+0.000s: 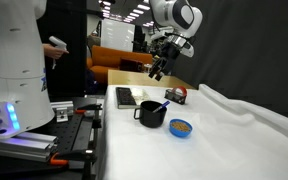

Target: Put the marker on the book

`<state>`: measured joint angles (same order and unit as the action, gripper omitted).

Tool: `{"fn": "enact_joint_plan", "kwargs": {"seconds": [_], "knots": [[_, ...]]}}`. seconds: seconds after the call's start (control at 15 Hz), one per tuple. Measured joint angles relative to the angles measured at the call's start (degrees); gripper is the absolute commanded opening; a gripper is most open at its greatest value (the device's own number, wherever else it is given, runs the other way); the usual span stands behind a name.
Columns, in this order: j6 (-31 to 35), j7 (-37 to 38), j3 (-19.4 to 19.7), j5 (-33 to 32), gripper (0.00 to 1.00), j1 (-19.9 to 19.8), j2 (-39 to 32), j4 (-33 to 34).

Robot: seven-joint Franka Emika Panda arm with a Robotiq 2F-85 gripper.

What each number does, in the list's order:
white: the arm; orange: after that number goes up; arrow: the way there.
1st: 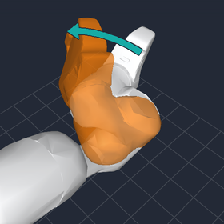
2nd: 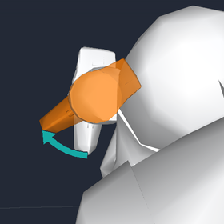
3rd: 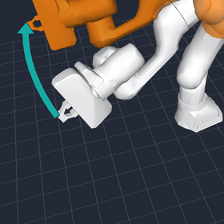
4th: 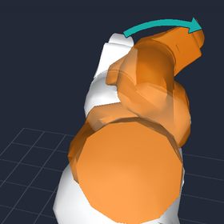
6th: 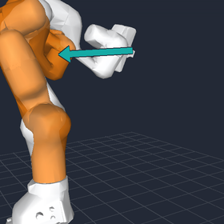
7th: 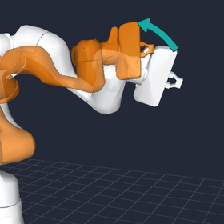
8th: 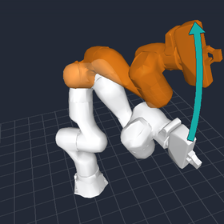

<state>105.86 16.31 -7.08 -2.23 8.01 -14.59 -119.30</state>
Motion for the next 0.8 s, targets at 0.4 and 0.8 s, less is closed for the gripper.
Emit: {"fn": "enact_joint_plan", "kwargs": {"seconds": [0.4,0.8], "knots": [[0.00,0.01,0.12,0.16,1.00,-0.01,0.00,0.04],[-0.07,-0.04,1.72,0.10,1.00,-0.04,-2.85,2.09]]}}
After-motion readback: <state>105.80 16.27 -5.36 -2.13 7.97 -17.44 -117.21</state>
